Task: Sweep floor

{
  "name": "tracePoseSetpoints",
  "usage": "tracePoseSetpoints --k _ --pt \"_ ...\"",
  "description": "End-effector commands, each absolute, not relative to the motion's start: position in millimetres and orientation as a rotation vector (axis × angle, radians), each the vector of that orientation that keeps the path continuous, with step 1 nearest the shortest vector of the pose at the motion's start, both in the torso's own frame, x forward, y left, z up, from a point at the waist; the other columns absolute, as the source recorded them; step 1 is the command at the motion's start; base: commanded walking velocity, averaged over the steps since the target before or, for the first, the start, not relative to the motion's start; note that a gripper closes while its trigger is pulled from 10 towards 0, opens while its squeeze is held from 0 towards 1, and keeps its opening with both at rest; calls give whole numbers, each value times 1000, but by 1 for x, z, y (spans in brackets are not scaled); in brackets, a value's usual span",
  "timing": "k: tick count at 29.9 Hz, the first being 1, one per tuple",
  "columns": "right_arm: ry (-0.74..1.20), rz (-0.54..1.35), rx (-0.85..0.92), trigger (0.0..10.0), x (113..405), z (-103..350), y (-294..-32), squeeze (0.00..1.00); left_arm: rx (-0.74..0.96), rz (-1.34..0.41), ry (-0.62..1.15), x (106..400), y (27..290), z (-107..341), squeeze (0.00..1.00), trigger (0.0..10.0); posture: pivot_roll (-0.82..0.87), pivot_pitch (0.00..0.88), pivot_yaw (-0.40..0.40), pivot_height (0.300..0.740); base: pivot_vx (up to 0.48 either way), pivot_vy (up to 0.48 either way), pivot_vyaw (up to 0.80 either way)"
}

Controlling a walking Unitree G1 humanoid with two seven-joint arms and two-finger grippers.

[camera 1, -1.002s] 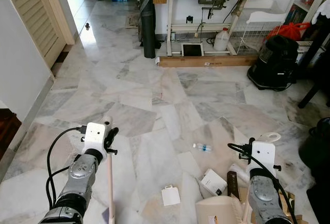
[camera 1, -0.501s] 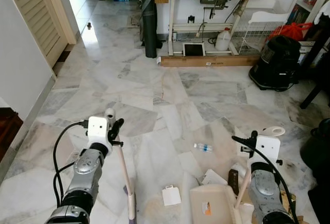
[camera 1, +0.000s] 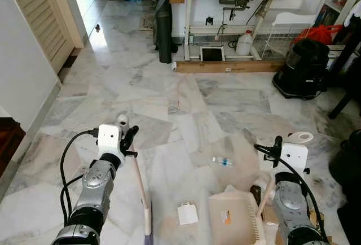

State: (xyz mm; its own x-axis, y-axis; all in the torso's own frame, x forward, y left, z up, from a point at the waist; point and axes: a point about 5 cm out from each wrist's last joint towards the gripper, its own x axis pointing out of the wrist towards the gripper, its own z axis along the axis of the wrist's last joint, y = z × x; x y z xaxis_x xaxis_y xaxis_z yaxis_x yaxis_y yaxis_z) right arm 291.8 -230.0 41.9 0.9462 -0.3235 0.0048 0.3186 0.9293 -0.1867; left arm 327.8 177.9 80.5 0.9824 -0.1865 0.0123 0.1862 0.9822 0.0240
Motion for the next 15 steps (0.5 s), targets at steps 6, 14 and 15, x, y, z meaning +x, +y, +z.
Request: tracePoseSetpoints --k 6,14,15 --pt "15 -318 -180 10000 293 42 -226 0 5 -203 -51 331 175 90 0 10000 -66 0 18 740 0 0 0" --pt "33 -309 -180 10000 291 38 -224 0 0 -202 -51 330 175 90 0 10000 -61 7 14 740 0 0 0" --pt "34 -308 -180 10000 291 38 -224 0 0 -202 -51 330 175 91 0 10000 -61 7 14 740 0 0 0"
